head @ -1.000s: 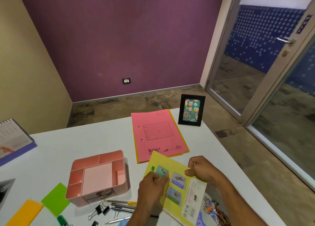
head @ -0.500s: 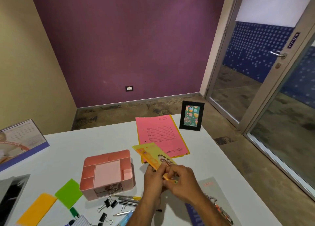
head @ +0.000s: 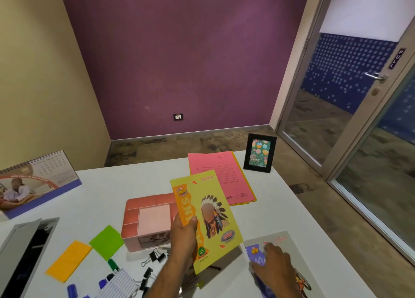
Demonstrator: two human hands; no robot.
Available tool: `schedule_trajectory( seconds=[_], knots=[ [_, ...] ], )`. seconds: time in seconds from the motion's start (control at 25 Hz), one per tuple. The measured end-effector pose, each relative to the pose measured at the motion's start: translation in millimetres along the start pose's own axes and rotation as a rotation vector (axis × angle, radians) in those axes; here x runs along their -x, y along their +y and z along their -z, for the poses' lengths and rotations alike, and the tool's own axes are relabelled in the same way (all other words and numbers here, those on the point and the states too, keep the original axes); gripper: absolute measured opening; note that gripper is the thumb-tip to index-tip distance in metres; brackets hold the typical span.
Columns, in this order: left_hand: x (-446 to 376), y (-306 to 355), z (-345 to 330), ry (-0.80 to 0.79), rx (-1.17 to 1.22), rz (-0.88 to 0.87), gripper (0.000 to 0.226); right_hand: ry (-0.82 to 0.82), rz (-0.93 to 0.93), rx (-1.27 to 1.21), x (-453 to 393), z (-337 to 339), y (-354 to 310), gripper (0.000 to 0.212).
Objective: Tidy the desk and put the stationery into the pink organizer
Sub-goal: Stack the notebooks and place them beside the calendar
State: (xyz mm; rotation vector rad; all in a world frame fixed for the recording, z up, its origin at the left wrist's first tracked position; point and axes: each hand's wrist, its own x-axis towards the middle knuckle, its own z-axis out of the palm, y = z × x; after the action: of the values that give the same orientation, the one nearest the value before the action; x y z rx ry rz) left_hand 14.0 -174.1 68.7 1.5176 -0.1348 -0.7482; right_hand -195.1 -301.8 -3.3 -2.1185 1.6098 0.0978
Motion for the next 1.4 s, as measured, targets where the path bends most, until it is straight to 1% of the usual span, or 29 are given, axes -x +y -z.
schedule_trajectory(
  seconds=[0.08,0.12,0.2,0.28,0.4,0.48,0.6,0.64,0.72,0.8,0.92,1.04,1.12,1.24,1.32,1.4],
  knots=[
    [2,1,6,0.003,0.008,-0.006,0.024,-0.138,-0.043,0.129,3,-10,14,0.087],
    [3,1,8,0.010,0.007,-0.002,0.023,-0.181,-0.058,0.151,4,-13,19,0.092],
    [4,2,11,0.018,0.001,0.009,0.023,-0.210,-0.065,0.172,3,-17,24,0.093],
    [6,4,14,0.021,-0.003,0.008,0.023,-0.218,-0.034,0.225,1,-17,24,0.091],
    [9,7,18,0.021,-0.020,-0.004,0.024,-0.213,0.035,0.244,4,-14,18,0.081],
    [11,8,20,0.022,-0.026,-0.006,0.021,-0.169,0.072,0.294,8,-15,9,0.072],
    [15,11,23,0.024,-0.039,-0.014,0.019,-0.021,0.151,0.361,11,-16,-2,0.047],
    [16,11,23,0.023,-0.045,-0.017,0.018,0.031,0.173,0.389,11,-14,-6,0.044],
    [17,12,24,0.014,-0.066,-0.029,0.017,0.133,0.185,0.410,7,-6,-15,0.044],
    [20,11,25,0.001,-0.098,-0.055,0.019,0.220,0.160,0.340,4,10,-23,0.046],
    [17,4,25,-0.018,-0.145,-0.077,0.021,0.347,0.153,0.152,8,37,-39,0.046],
    [14,-3,22,-0.052,-0.136,-0.062,0.023,0.443,0.240,-0.070,22,58,-66,0.046],
    [17,-5,17,-0.071,-0.107,-0.048,0.023,0.456,0.325,-0.154,39,61,-88,0.048],
    [22,-2,10,-0.101,-0.018,-0.029,0.021,0.441,0.481,-0.177,70,49,-122,0.049],
    [23,0,7,-0.127,0.049,-0.031,0.020,0.407,0.540,-0.143,87,33,-140,0.059],
    [26,4,6,-0.152,0.108,-0.057,0.024,0.324,0.545,-0.067,99,20,-152,0.057]
  ],
)
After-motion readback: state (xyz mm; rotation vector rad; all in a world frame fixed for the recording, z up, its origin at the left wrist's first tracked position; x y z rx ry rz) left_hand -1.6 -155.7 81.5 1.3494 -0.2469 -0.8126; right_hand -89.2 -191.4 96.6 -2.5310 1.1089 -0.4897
